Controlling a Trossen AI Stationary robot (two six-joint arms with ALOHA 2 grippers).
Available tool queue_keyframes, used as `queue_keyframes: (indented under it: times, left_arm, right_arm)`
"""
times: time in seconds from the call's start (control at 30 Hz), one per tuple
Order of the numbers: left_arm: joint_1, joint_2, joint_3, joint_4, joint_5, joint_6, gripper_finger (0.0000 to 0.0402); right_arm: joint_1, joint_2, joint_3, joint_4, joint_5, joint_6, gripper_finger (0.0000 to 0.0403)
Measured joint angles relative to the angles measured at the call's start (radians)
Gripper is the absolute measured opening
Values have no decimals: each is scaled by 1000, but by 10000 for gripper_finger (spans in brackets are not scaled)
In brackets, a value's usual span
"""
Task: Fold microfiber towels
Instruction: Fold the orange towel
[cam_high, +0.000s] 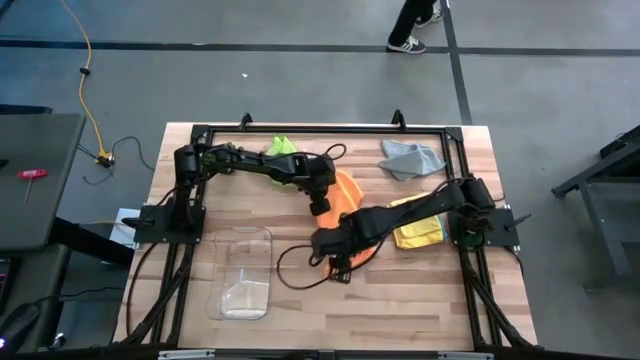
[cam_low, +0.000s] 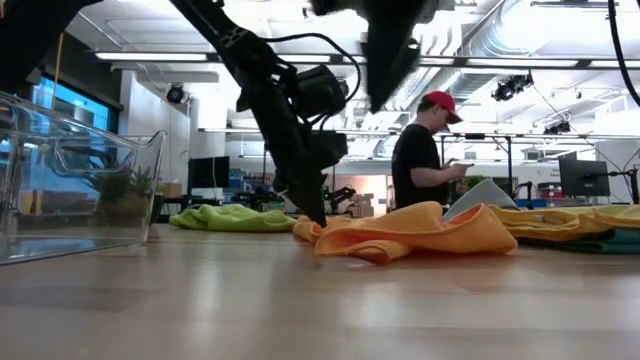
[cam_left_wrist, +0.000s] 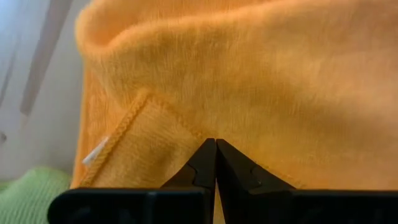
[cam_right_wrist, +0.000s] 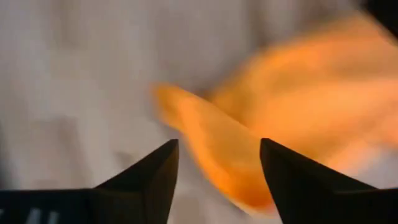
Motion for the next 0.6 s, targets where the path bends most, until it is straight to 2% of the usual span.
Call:
queue_keyframes:
  times: [0.13, 0.4, 0.47, 0.6]
  left_arm:
    - [18, -20, -6, 1, 36, -7, 0]
    - [58, -156, -4, 18, 58, -37, 0]
    - [65, -184, -4, -24, 58, -56, 0]
    - [66, -207, -3, -10, 118, -146, 0]
  right_arm:
    - [11, -71, 0, -176, 170, 46, 230]
    - [10, -225, -24, -231, 299, 89, 225]
    - [10, -294, -116, -196, 318, 125, 225]
    - [7, -496, -425, 19, 293, 249, 224]
